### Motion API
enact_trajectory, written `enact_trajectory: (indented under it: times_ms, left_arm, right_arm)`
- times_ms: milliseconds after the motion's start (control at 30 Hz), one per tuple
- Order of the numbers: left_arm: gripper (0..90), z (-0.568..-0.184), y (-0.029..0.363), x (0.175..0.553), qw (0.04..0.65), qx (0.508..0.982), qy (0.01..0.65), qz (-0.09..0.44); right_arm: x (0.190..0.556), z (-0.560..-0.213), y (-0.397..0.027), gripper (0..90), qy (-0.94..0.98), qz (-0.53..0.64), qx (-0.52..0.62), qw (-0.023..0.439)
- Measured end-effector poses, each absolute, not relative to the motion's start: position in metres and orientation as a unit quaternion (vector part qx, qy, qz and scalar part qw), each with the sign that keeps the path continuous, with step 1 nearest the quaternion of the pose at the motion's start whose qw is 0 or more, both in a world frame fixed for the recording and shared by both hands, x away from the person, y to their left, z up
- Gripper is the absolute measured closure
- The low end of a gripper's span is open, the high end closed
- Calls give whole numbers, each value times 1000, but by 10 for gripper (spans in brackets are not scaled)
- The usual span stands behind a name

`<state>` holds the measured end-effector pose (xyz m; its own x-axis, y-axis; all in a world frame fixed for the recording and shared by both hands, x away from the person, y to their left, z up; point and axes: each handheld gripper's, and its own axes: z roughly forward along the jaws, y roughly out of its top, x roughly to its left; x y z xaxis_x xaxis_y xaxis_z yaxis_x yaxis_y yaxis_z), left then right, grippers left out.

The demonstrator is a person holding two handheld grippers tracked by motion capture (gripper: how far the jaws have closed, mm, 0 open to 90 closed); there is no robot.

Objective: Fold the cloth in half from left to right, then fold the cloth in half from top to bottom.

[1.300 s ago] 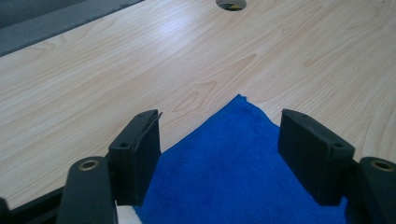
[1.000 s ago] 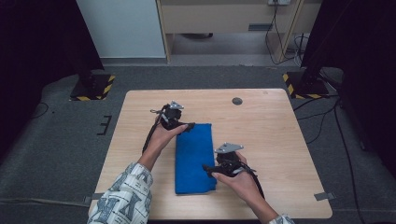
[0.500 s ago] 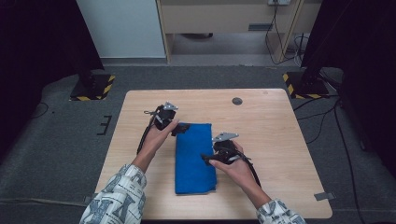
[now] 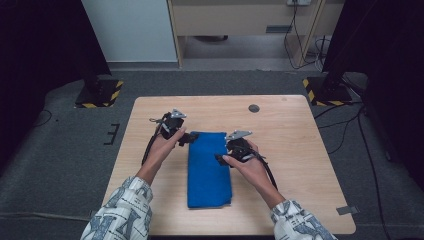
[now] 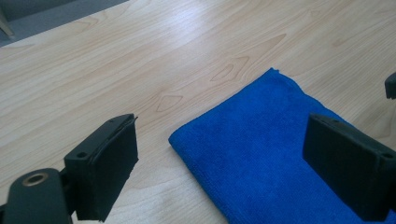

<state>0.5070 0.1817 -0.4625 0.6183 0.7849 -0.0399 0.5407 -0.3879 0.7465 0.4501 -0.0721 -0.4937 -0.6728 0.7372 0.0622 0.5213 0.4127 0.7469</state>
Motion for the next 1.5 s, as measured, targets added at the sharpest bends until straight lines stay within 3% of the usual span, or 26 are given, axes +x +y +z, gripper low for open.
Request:
enact_trajectory:
  times_ms: [700,1000,1500]
  left_arm:
    - [121,-478,184,519,373,820,405,156]
    - [200,-485,179,523,365,827,399,152]
    - [284,-508,186,536,343,822,429,149]
  right_arm:
    - [504,-477,-72,432,823,386,390,147]
    - [522,-485,-70,561,824,381,393,144]
    - [545,-503,-65,545,812,370,425,149]
